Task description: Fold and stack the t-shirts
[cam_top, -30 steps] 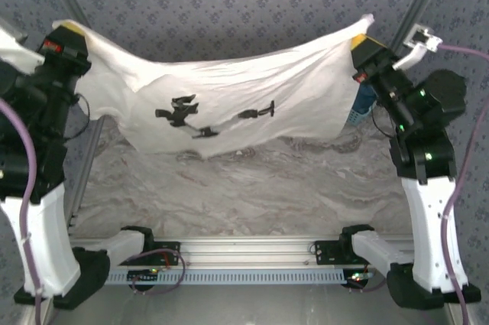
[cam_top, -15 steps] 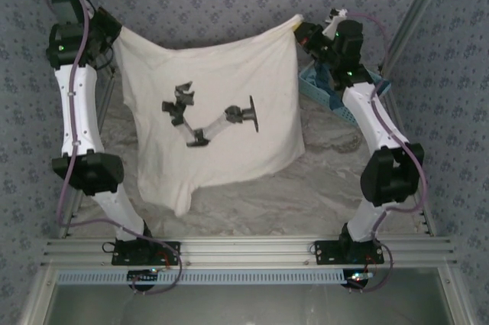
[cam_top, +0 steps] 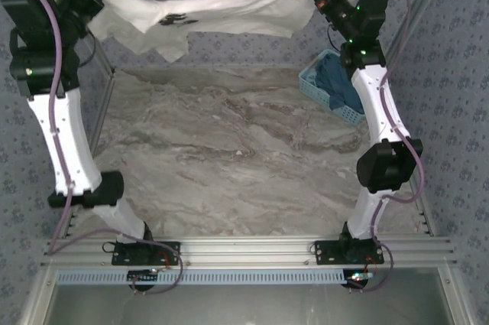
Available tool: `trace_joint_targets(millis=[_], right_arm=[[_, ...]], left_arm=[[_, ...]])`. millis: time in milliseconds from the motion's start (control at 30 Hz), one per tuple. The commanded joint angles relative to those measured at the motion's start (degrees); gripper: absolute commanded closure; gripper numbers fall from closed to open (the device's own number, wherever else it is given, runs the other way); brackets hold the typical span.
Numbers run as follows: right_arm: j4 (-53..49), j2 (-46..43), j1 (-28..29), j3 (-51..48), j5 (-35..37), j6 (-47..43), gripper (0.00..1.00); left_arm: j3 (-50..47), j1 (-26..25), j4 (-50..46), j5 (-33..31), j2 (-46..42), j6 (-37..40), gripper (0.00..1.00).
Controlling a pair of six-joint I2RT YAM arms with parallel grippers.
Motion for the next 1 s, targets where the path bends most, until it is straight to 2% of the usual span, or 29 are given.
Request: trace_joint_targets(millis=[0,100,200,300,400,500,567,800,967], right_arm=[[-0.79,-3.64,0.26,-11.4,-1.85,1.01,1.0],[-1.8,-9.96,0.89,-28.48,-0.01,-0.34,1.0],[-6.0,-13.95,2.46,-42.38,1.76,-3.42,1.0],[-12.36,-14.35,4.39,-51.27,3.31,-6.69,1.0],[-15.9,-12.29,5.76,-56.17,5.65,-9.5,1.0],[-20.93,-9.94,6.54,-57.79,8.05,-13.06,1.0],[-24.69,-9.53,6.95,-58.0,10.56,-14.18,1.0],[-34.71,-15.85,7.76,-60.41,19.44,-16.25,1.0],[-40.32,-22.63,7.89,-62.45,24.2,-17.03,1.0]], left_arm=[[-20.74,-3.87,-1.48,-6.62,-8.61,4.94,1.0],[-48.38,-7.56,2.46,-11.04,-21.41,0.51,1.0],[-69.01,-10.43,1.78,-11.35,-31.38,-5.46,1.0],[-85.36,-12.76,1.96,-6.41,-37.34,-11.29,1.0],[-98.53,-14.75,3.99,-0.73,-38.64,-17.39,1.0],[-106.86,-14.85,5.15,1.72,-38.61,-21.05,1.0],[-108.59,-14.79,3.34,1.43,-39.22,-22.05,1.0],[-108.05,-14.78,-8.5,1.39,-42.31,-24.71,1.0],[-109.21,-14.79,-9.64,4.15,-46.03,-29.59,1.0]])
